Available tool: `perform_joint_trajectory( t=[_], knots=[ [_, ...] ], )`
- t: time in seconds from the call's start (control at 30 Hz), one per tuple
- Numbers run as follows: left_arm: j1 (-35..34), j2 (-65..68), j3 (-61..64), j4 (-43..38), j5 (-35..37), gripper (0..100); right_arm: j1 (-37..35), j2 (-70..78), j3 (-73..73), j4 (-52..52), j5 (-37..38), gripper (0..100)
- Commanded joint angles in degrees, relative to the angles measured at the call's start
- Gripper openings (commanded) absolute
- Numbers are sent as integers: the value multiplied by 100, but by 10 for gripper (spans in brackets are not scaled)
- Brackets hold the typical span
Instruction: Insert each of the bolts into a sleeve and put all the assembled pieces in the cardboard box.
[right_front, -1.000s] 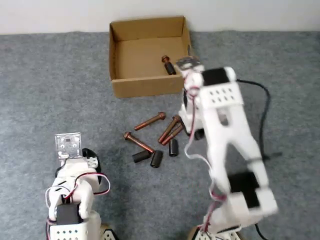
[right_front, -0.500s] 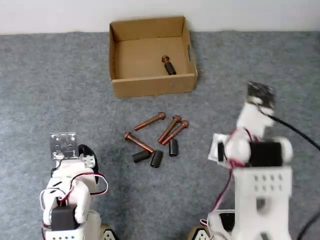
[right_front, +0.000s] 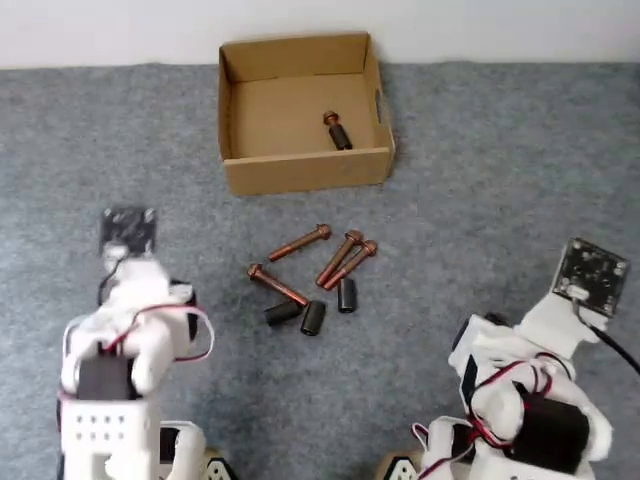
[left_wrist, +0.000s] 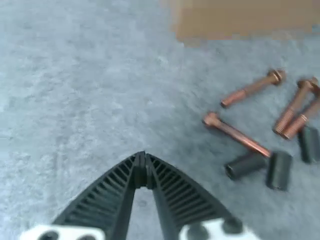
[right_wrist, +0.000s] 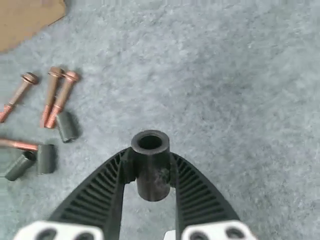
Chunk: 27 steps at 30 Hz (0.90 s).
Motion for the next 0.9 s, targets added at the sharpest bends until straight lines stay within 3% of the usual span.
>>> perform_joint_trajectory(
  t=[0.0,0.2,0.53,0.87],
  knots=[
    [536,1196,-1182,141,0,8,259,-171,70,-163,44,8],
    [1363,3051,-2536,141,-1670,8,690,-391,905,-514,79,8],
    [1495,6391,-4875,237,-3411,18,716,-2000,1451,-725,79,8],
    [1873,9169,-8092,1679,-3727,150,708,-2774,1820,-910,88,8]
  ],
)
